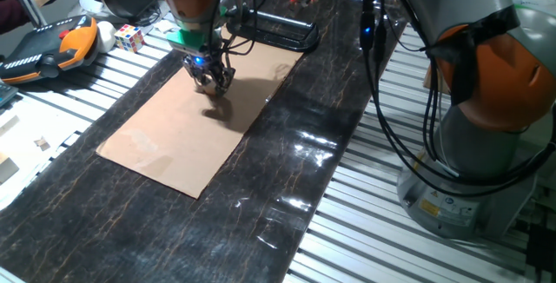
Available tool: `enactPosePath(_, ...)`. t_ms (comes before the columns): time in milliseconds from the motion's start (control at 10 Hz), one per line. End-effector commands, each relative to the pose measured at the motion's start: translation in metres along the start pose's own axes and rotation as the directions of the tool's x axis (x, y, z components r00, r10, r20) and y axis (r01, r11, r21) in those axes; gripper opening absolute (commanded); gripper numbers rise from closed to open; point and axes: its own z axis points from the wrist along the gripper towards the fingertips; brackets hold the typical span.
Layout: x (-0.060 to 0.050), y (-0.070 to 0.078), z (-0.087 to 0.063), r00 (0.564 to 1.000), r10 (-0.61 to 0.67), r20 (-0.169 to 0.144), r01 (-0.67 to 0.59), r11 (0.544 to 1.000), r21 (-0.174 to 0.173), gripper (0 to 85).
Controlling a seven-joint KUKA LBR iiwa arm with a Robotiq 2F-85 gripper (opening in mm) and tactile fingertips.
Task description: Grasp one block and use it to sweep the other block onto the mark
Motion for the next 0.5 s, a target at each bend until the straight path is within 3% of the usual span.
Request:
enactPosePath(0,-0.0005,-0.0013,0.0012,1.000,0.000,0.000,0.000,1.000,0.002,0.7)
enactPosePath(400,-0.0014,-0.0013,-0.0010,1.000,0.002,-0.003,-0.002,1.000,0.000,0.7)
